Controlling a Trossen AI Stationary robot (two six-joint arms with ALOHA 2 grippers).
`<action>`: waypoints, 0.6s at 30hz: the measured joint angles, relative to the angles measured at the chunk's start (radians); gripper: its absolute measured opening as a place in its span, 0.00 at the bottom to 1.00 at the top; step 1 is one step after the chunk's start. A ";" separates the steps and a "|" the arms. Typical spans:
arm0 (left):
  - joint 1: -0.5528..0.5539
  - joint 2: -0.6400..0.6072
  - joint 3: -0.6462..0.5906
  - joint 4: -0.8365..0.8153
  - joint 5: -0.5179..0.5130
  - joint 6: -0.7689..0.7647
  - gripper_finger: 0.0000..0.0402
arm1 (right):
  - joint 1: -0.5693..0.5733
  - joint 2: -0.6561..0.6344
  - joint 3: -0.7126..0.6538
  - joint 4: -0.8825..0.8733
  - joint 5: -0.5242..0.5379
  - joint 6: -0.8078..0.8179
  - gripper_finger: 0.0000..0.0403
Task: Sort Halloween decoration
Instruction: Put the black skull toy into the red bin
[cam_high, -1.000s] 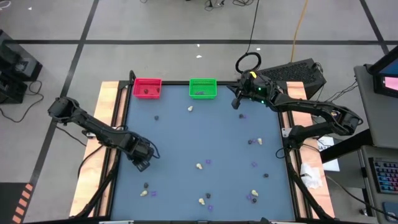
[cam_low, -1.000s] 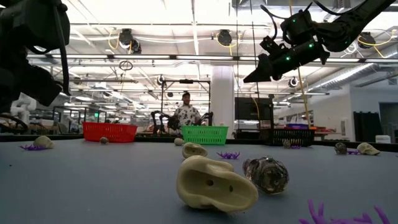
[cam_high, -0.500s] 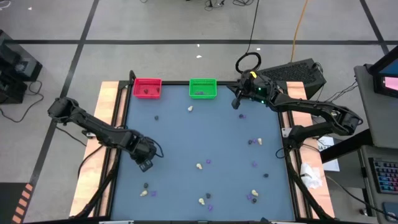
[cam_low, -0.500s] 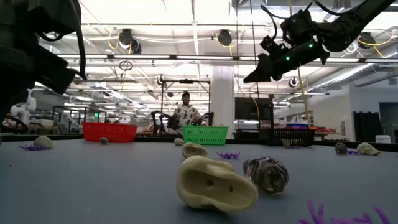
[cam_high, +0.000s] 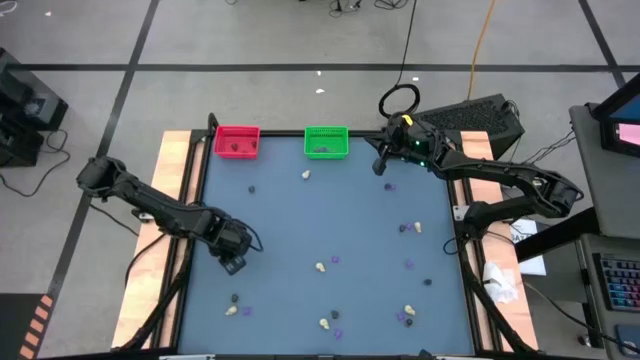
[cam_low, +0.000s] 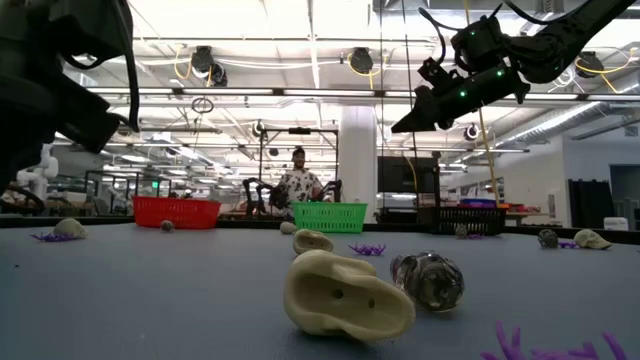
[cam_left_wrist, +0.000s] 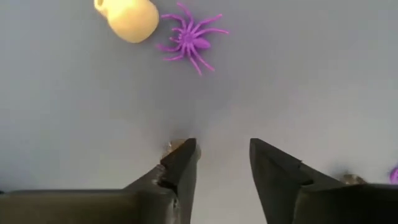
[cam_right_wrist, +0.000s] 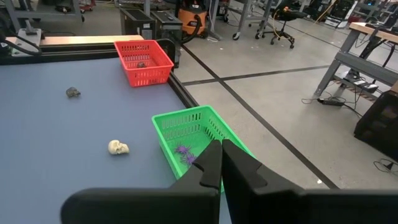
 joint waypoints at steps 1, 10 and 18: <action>-0.001 0.000 0.004 -0.007 0.000 0.018 0.38 | 0.000 0.000 0.000 0.000 0.000 0.000 0.00; -0.007 0.000 0.011 -0.063 -0.040 0.187 0.40 | 0.000 0.000 0.000 0.000 0.000 0.000 0.00; -0.007 0.000 -0.001 -0.084 -0.095 0.313 0.41 | 0.000 0.000 0.000 0.000 0.000 0.000 0.00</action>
